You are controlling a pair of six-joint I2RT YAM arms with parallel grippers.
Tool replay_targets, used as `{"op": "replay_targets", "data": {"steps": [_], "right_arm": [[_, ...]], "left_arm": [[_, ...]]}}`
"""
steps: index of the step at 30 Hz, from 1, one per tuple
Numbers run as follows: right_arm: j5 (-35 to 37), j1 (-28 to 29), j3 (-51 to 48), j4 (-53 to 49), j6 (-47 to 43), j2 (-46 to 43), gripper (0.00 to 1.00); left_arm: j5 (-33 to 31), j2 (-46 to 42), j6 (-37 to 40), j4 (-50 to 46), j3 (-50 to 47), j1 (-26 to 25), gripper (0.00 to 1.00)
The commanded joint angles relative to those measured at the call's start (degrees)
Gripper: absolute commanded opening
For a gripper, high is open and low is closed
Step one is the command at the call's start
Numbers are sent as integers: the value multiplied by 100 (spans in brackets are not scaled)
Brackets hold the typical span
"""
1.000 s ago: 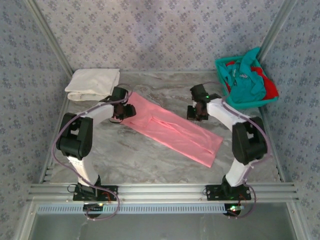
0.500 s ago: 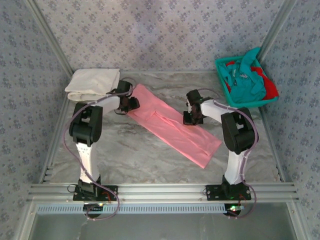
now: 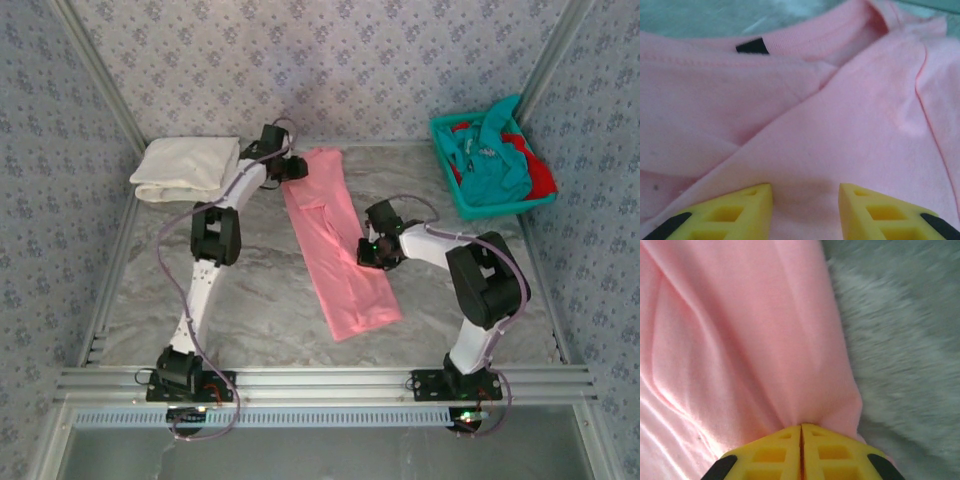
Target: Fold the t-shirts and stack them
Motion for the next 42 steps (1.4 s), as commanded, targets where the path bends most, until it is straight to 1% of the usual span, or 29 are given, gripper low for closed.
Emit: {"op": "replay_targets", "data": {"steps": [1, 4, 9, 12, 13, 14, 15, 17, 19, 20, 22, 24, 26, 27, 30, 34, 39, 42], "right_arm": [[-212, 190, -182, -208, 698, 324, 19], [-510, 264, 146, -82, 844, 477, 22], [-900, 221, 433, 111, 987, 424, 24], [-512, 149, 537, -203, 765, 87, 28], [-247, 139, 592, -376, 630, -38, 29], [-13, 132, 650, -548, 582, -130, 31], [115, 123, 689, -639, 312, -195, 32], [413, 116, 758, -839, 48, -258, 35], [586, 128, 781, -914, -192, -249, 35], [680, 126, 794, -953, -281, -255, 35], [895, 121, 742, -908, -434, -323, 32], [1067, 121, 714, -796, -567, -420, 26], [1167, 106, 699, -663, -711, -547, 20], [1223, 102, 691, -589, -786, -611, 19], [1437, 73, 669, -390, -896, -860, 18], [1642, -5, 324, 84, -897, -1418, 18], [1931, -50, -552, 878, -875, -2338, 18], [2022, -141, -1096, 1280, -836, -2846, 19]], "left_arm": [[380, 517, 68, -617, 1115, -39, 39], [600, 535, -18, -74, 1099, -53, 42], [529, 297, 163, -149, 1104, 31, 46], [326, -69, 111, -386, 973, 196, 47], [242, -313, 126, -386, 697, 216, 46], [155, -648, 117, -254, 217, 220, 46], [93, -994, 52, 37, -387, 207, 46], [97, -1977, -285, 1226, -2256, 178, 46], [66, -2683, -636, 2216, -3805, 114, 46], [56, -2953, -737, 2581, -4430, 65, 46], [-30, -3247, -832, 2969, -5220, -59, 44], [-83, -3326, -865, 3137, -5614, -188, 40], [-159, -3266, -887, 3042, -5719, -278, 39], [-176, -3228, -912, 3001, -5732, -297, 38], [-215, -3054, -942, 2950, -5654, -334, 38], [-195, -2631, -936, 2617, -5151, -334, 35], [8, -1849, -772, 1987, -3954, -339, 34], [283, -1178, -667, 1407, -2749, -343, 33]]}}
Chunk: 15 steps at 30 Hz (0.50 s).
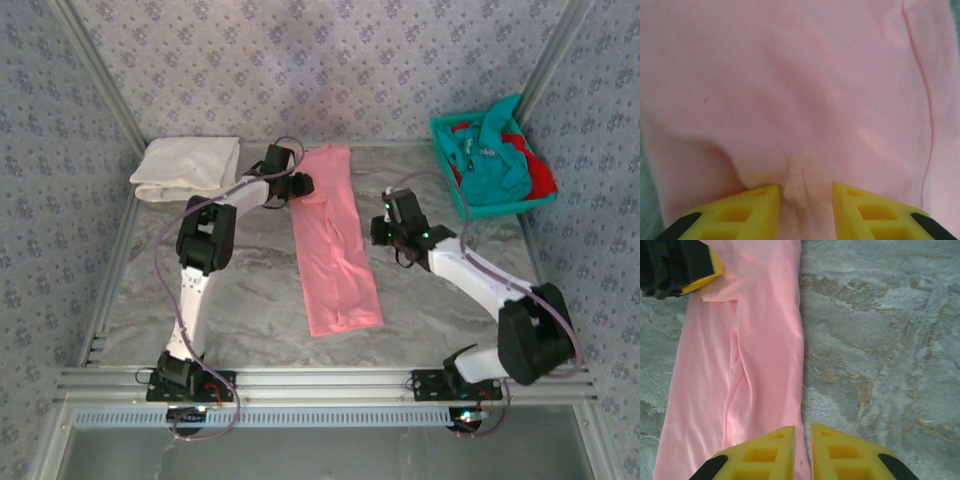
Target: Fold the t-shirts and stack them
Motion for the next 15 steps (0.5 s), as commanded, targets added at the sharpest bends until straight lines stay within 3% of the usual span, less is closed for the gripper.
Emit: {"op": "replay_targets", "data": {"steps": [1, 6, 9, 13, 15], "right_arm": [[318, -126, -451, 517, -19, -444, 20], [125, -433, -606, 381, 25, -622, 20], [-13, -555, -512, 227, -37, -605, 22], [-197, -611, -308, -17, -166, -600, 27], [-270, -611, -286, -58, -218, -609, 30]], "left_arm": [[290, 744, 208, -871, 1208, -15, 33], [495, 2077, 467, -1986, 4059, -62, 34], [487, 2366, 501, -2385, 5186, -16, 37], [167, 1621, 810, -2801, 4888, 92, 40], [220, 763, 845, -2386, 3845, 194, 42]]}}
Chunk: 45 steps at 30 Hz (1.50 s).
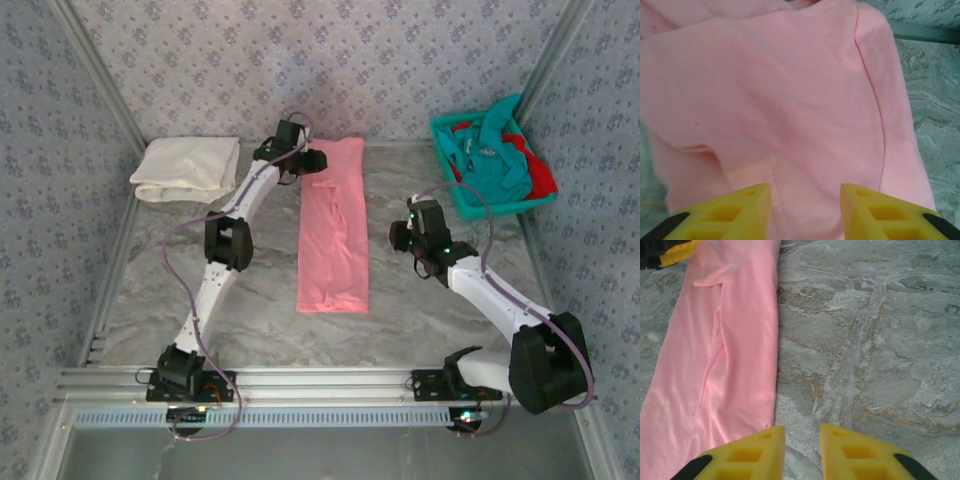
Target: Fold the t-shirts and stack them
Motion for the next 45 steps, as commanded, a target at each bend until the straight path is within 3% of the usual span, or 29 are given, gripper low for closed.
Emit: {"op": "replay_targets", "data": {"steps": [1, 3, 4, 12, 15, 18, 21, 27, 45], "right_arm": [[-173, -14, 221, -173, -169, -73, 31], [-214, -23, 210, -196, -170, -63, 32], [-262, -30, 212, -217, -170, -54, 33], [-1374, 137, -121, -584, 480, -33, 39], [-1660, 402, -394, -793, 779, -87, 40], [-1796, 750, -862, -829, 1042, -199, 45], [-1950, 1015, -1364, -579, 1340, -243, 45], [-2044, 1401, -1629, -426, 1757, -238, 46], [-1678, 1710, -1650, 2, 1984, -17, 46]], "left_arm": [[102, -1751, 166, 498, -1545, 251, 43], [271, -3363, -312, 2571, -4308, 445, 48], [233, -3920, -466, 3091, -5253, 523, 51], [-128, -7081, -124, 2302, -9409, 301, 58], [-112, -8059, -358, 2170, -10826, 96, 58], [-518, -9022, -864, 2191, -11941, -368, 61], [-751, -9618, -1382, 2153, -12565, -983, 61], [-548, -9777, -1852, 2536, -13142, -1449, 59], [-282, -8251, -1839, 3469, -12672, -2114, 48]]}}
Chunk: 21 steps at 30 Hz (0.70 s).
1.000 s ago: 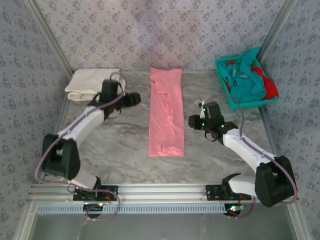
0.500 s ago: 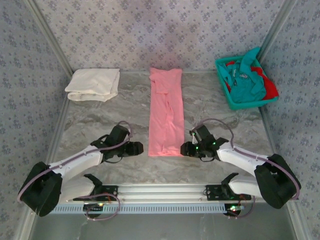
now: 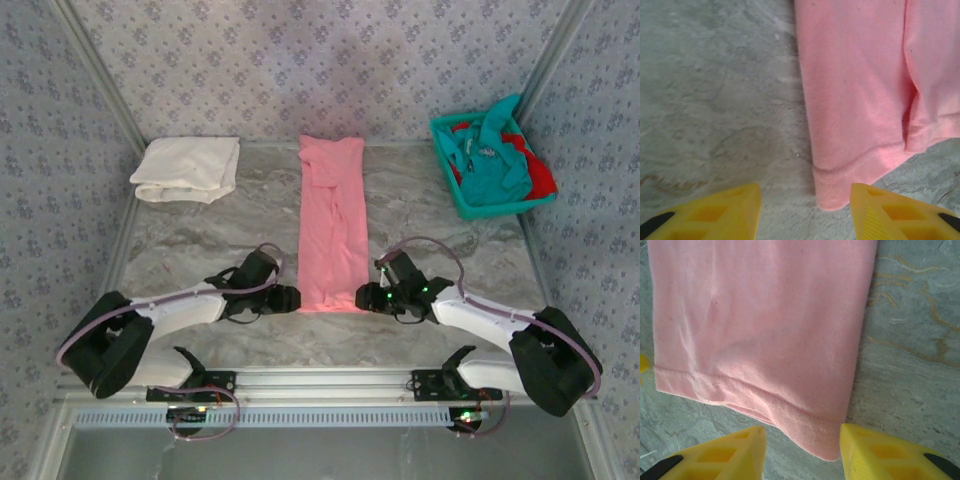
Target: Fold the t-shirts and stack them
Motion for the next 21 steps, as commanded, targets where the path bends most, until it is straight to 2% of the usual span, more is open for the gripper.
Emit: {"op": "replay_targets", "data": {"steps": [1, 11, 21], "right_arm": [[152, 47, -35, 96, 84, 123, 46], [250, 103, -91, 193, 117, 272, 45], [242, 205, -71, 256, 172, 295, 44]], "left_arm": [[151, 242, -71, 343, 201, -132, 47], [197, 596, -109, 660, 228, -319, 33], [210, 671, -50, 810, 215, -353, 7]]}}
